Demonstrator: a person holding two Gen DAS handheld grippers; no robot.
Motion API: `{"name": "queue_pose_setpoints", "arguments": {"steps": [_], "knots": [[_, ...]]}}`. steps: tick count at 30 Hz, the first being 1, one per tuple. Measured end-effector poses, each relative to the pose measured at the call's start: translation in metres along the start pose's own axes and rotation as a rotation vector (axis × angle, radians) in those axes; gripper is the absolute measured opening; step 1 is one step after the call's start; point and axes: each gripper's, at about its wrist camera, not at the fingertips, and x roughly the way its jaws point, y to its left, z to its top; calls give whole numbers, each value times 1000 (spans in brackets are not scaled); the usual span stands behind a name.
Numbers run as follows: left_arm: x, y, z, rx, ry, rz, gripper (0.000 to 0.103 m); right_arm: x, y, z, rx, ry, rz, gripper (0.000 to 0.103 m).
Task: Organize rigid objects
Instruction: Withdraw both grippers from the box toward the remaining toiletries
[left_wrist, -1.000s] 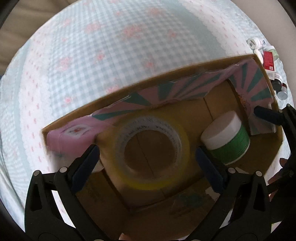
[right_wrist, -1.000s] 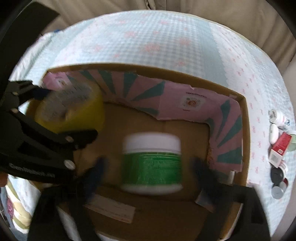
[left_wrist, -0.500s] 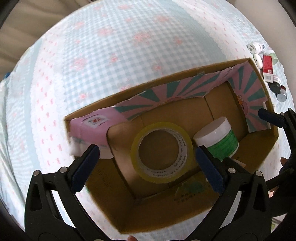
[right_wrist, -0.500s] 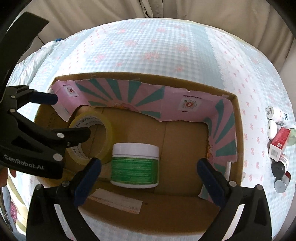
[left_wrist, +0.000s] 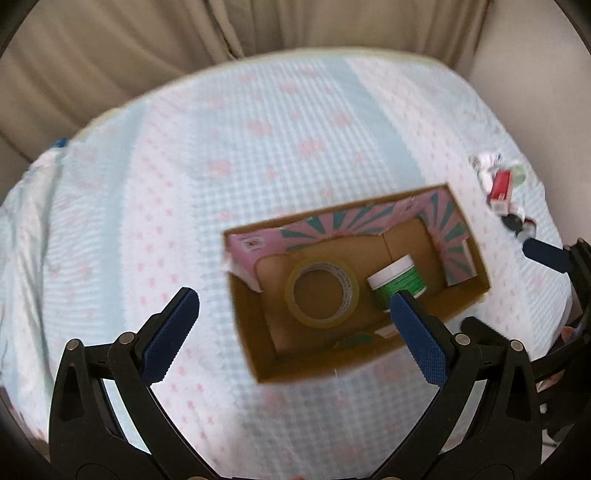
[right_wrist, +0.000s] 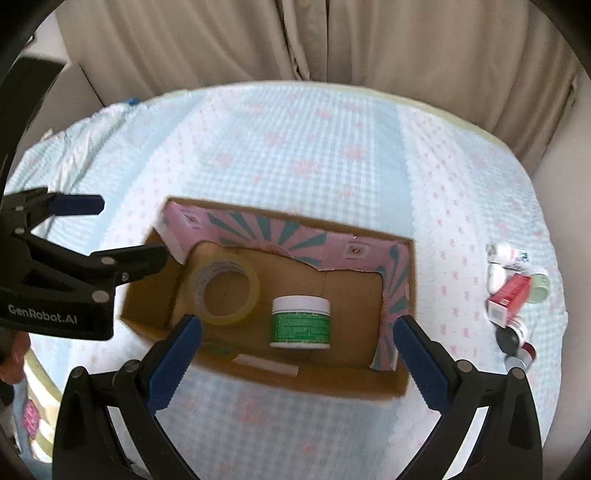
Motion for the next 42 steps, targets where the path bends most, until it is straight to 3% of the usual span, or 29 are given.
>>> {"name": "queue_pose_setpoints", "arguments": {"steps": [10, 17, 29, 35, 42], "knots": [[-139, 9, -24, -31, -195, 83, 103, -134, -1, 2, 83, -82, -83, 103], [-172, 0, -15, -14, -257, -6, 102, -182, -19, -9, 210, -135, -121, 103], [-178, -88, 32, 115, -268, -117, 102, -226, -92, -52, 448, -180, -235, 103], [-160, -163, 65, 181, -234, -136, 103, -225, -156, -77, 518, -173, -248, 103], [-112, -270, 106, 253, -168, -138, 102, -205, -238, -95, 463, -142, -270, 103]]}}
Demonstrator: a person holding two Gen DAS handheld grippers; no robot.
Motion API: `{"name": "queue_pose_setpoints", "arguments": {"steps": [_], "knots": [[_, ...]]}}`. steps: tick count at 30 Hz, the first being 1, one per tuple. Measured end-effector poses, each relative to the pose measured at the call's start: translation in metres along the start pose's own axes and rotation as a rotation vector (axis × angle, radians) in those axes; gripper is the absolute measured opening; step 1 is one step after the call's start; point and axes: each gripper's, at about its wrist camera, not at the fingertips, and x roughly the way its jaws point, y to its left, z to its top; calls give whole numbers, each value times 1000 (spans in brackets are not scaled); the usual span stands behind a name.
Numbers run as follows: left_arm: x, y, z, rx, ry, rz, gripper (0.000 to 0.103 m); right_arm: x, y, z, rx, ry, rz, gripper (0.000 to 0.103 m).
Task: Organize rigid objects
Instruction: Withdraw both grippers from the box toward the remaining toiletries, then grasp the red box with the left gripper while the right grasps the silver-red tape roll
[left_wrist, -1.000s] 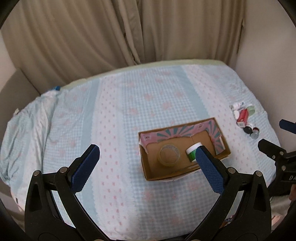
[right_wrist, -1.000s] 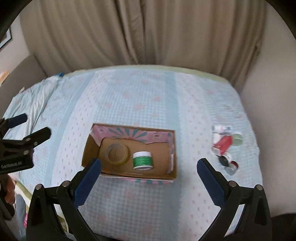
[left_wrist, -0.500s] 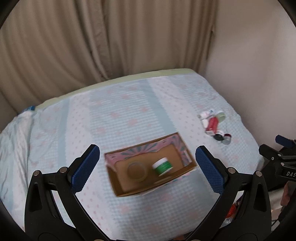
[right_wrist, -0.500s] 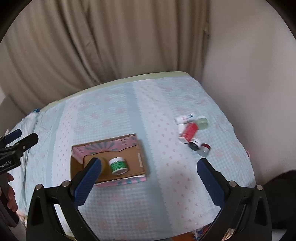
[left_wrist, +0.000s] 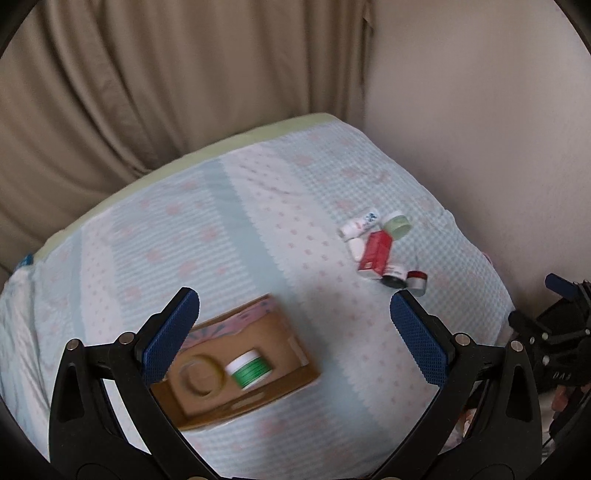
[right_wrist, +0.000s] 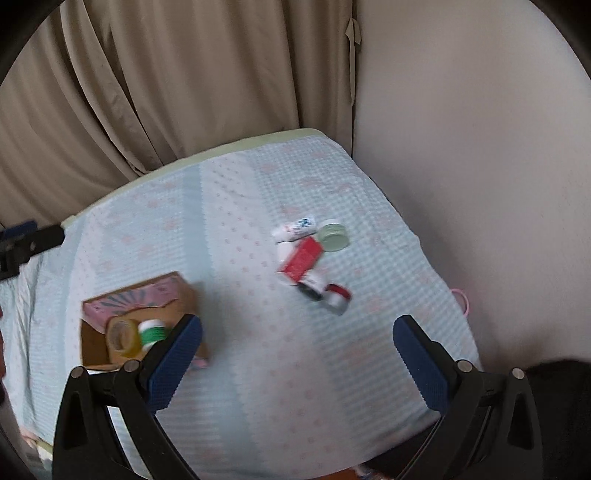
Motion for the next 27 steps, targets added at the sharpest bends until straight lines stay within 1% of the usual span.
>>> {"name": "queue_pose_setpoints", "arguments": {"steps": [4, 8, 10, 11, 12, 14, 16, 19, 21, 22, 24, 27], "knots": [[52, -46, 23, 33, 50, 5, 103, 33, -35, 6, -67, 16, 2, 103], [119, -97, 44, 94, 124, -4, 102, 72, -56, 8, -140, 35, 6, 103], [149, -114, 49, 127, 158, -9, 102, 96, -63, 5, -196, 23, 18, 103], [171, -126, 52, 154, 186, -11, 102, 106, -64, 3, -231, 11, 30, 103], [187, -135, 53, 175, 205, -16, 102, 114, -64, 0, -263, 6, 34, 103], [219, -150, 54, 219, 245, -25, 103, 145, -62, -9, -359, 13, 31, 103], [250, -164, 52, 255, 290, -32, 102, 169, -61, -16, -406, 31, 36, 103], [300, -179, 48, 291, 374, -42, 100, 204, -62, -22, -442, 75, 47, 102], [323, -184, 44, 304, 418, -40, 99, 224, -63, -24, -462, 105, 56, 97], [338, -188, 42, 312, 443, -34, 98, 233, -63, -25, -474, 118, 56, 97], [355, -191, 38, 323, 477, -28, 95, 248, -63, -27, -501, 133, 52, 95], [381, -200, 30, 351, 521, -7, 91, 268, -63, -26, -526, 149, 47, 90]]}}
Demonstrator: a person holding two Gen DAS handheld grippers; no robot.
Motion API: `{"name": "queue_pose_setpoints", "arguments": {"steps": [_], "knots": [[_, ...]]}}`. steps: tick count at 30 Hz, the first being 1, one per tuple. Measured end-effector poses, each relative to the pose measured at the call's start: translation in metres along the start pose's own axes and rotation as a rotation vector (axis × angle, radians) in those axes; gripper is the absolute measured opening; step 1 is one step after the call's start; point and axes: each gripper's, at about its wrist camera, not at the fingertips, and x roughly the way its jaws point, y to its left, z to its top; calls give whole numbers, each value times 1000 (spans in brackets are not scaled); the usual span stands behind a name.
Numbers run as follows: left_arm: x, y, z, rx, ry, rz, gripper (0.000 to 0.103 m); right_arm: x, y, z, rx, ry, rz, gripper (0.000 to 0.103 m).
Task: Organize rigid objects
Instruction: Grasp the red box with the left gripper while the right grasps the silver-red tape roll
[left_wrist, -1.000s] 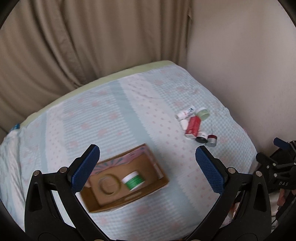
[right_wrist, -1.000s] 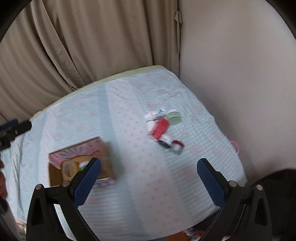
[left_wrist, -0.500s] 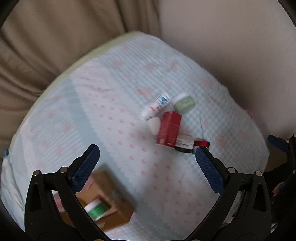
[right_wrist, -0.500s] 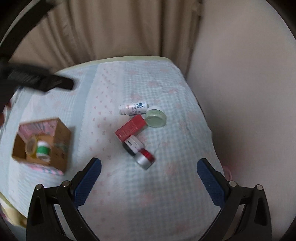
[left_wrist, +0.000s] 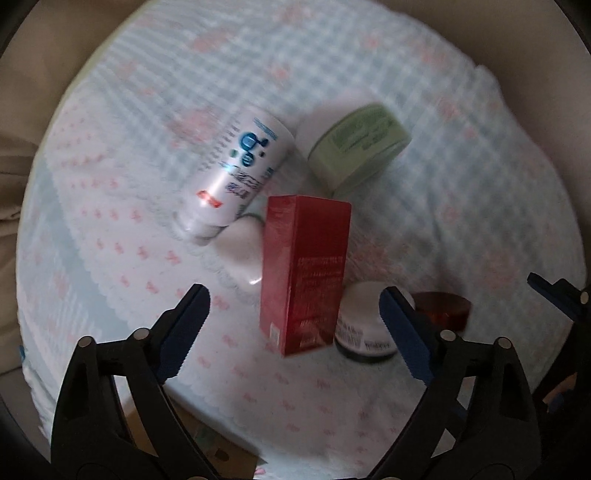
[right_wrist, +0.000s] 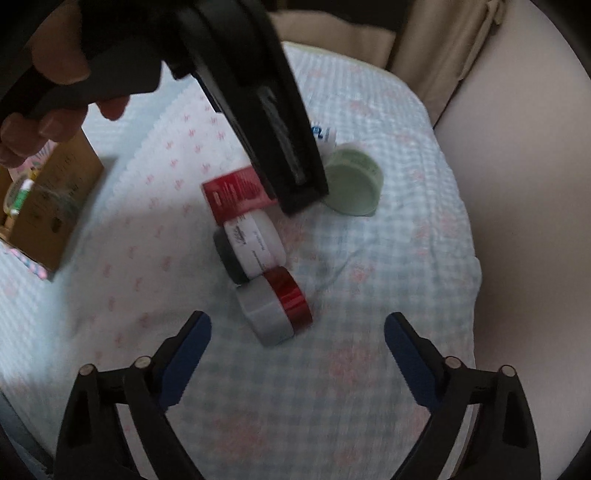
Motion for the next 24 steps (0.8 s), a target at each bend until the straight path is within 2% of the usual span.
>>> {"name": "queue_pose_setpoints", "arguments": {"steps": [5, 9, 10, 12, 13, 14, 16, 18, 24], "knots": [[24, -11, 7, 30, 37, 30, 84, 24, 4, 2, -41, 6, 11, 86], [37, -17, 12, 57, 55, 46, 78, 39, 13, 2, -104, 7, 29, 75], [40, -17, 12, 61, 59, 47, 73, 42, 15, 2, -113, 7, 34, 75], [43, -21, 14, 74, 63, 65, 71, 47, 19, 2, -128, 7, 43, 72], [43, -23, 15, 87, 56, 76, 67, 49, 20, 2, -132, 6, 44, 71], [41, -25, 15, 105, 47, 89, 58, 51, 20, 2, -134, 6, 46, 69], [39, -27, 17, 131, 41, 109, 50, 55, 21, 2, -131, 8, 56, 63], [38, -26, 19, 135, 48, 99, 50, 58, 23, 3, -133, 14, 66, 51], [23, -4, 21, 65, 36, 23, 47, 56, 29, 4, -155, 19, 73, 49]]}}
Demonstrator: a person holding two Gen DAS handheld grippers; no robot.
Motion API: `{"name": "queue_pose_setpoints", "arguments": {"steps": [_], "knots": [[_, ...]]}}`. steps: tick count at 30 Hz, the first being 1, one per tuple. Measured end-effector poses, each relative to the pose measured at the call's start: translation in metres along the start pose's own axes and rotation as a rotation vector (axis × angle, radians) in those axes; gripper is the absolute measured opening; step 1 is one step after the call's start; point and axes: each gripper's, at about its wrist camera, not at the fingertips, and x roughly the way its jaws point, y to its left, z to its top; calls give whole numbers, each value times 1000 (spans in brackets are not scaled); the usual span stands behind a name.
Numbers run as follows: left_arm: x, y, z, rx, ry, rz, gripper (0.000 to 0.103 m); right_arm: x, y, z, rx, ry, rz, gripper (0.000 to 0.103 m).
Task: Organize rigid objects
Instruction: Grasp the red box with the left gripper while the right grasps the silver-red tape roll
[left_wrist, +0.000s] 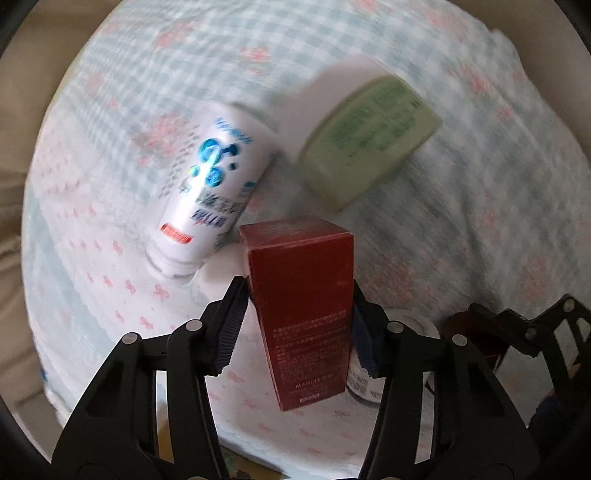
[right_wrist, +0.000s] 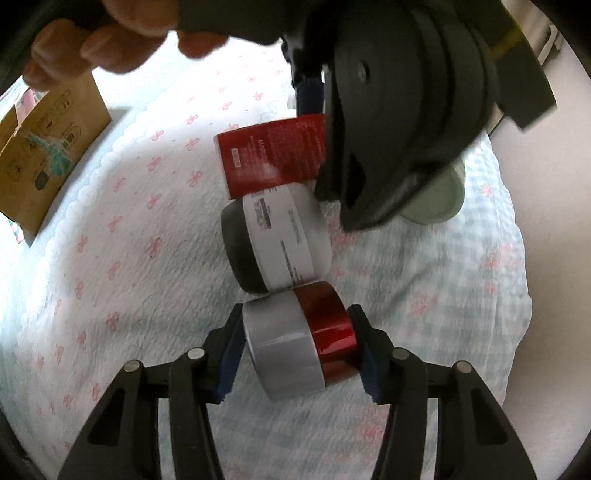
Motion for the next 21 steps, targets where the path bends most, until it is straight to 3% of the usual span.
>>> {"name": "queue_pose_setpoints", "arguments": {"steps": [3, 5, 16, 21], "knots": [[-7, 21, -6, -78, -17, -74, 44, -2, -2, -2, 23, 6, 9, 40], [-11, 33, -11, -136, -20, -103, 43, -6, -3, -4, 54, 9, 16, 39], [-31, 70, -46, -267, -66, -156, 40, -12, -27, -7, 180, 17, 21, 39], [-51, 88, -81, -312, -110, -179, 40, -18, -49, -10, 285, 17, 28, 39]]}}
